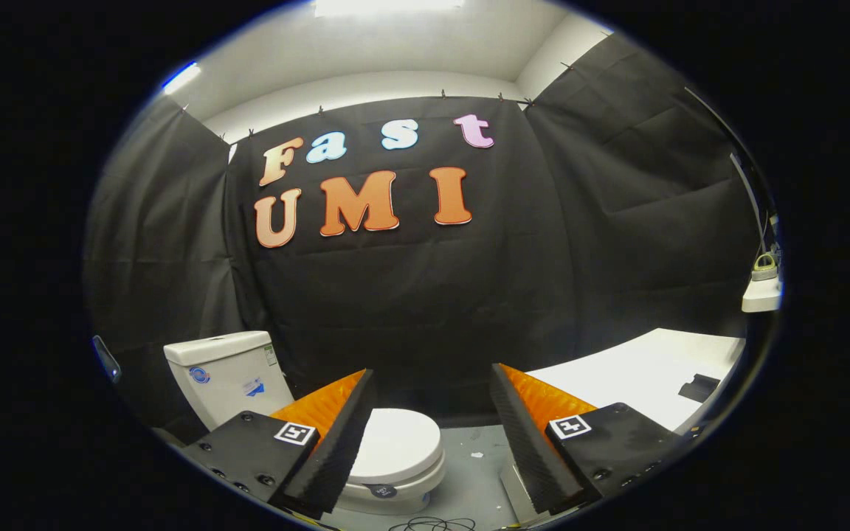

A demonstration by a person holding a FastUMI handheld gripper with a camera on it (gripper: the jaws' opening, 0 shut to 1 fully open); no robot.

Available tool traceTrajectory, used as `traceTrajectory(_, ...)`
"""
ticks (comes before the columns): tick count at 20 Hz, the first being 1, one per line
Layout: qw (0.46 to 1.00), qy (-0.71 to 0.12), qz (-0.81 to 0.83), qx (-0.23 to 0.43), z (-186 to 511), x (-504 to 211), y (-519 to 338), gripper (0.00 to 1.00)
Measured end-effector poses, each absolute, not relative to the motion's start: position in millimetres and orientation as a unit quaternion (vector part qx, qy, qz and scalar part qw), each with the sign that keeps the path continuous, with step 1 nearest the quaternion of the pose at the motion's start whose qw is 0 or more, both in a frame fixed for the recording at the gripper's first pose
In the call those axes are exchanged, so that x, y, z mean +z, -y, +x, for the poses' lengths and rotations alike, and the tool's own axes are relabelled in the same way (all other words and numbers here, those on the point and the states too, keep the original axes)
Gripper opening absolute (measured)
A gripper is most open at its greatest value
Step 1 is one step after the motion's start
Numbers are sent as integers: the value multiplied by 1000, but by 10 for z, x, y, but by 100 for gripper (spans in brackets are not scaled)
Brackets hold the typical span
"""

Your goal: Open the toilet lid.

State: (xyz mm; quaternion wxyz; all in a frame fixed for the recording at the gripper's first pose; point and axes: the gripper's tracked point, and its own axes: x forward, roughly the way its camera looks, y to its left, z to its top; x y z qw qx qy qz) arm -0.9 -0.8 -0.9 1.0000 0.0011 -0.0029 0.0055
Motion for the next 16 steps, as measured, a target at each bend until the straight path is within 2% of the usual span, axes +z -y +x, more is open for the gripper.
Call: traceTrajectory(16,1000,-1,2,7,-14,-9,-36,99)
